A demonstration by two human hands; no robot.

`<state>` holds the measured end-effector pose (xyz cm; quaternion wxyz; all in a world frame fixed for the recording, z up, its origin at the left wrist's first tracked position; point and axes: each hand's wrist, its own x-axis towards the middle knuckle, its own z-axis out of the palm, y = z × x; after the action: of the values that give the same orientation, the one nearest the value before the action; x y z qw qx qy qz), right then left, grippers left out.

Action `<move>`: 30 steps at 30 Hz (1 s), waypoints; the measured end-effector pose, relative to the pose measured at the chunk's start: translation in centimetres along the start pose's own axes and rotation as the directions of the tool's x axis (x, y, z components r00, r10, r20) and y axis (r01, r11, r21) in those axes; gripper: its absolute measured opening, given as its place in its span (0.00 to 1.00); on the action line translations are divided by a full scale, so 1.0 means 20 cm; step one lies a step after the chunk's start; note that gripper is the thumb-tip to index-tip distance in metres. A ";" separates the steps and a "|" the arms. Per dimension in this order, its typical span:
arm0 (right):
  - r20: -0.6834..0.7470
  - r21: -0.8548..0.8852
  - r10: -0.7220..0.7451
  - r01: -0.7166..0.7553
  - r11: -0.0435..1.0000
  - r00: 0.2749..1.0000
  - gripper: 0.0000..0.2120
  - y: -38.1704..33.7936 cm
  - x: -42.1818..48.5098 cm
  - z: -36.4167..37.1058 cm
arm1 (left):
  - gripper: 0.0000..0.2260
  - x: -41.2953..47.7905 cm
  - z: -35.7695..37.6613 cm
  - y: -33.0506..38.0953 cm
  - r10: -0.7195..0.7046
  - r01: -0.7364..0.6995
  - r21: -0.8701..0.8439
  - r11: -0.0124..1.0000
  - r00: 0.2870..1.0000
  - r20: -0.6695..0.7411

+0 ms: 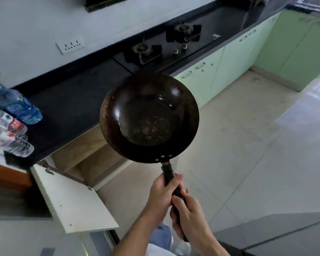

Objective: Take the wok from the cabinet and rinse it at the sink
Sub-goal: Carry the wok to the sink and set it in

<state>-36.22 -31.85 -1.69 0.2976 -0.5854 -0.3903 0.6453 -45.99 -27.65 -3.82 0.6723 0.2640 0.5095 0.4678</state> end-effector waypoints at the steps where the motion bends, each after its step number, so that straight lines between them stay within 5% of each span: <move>1: -0.010 0.020 -0.010 0.010 1.000 1.000 0.14 -0.05 0.00 -0.01 | 0.06 0.02 0.02 0.04 0.011 -0.011 0.013 1.000 1.000 0.018; 17: -0.315 0.125 -0.179 0.227 0.966 0.932 0.12 -0.68 0.53 -0.21 | 0.15 0.76 0.44 0.61 0.018 -0.052 0.132 0.990 0.969 0.245; 30: -0.630 0.196 -0.102 0.285 0.938 0.770 0.15 -0.93 0.91 -0.47 | 0.12 1.33 0.80 0.75 -0.139 -0.046 0.275 0.960 0.777 0.614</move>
<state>-30.71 -5.35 4.47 0.5528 -0.6700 -0.2365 0.4353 -35.30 4.55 2.58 0.7714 0.4823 0.3228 0.2609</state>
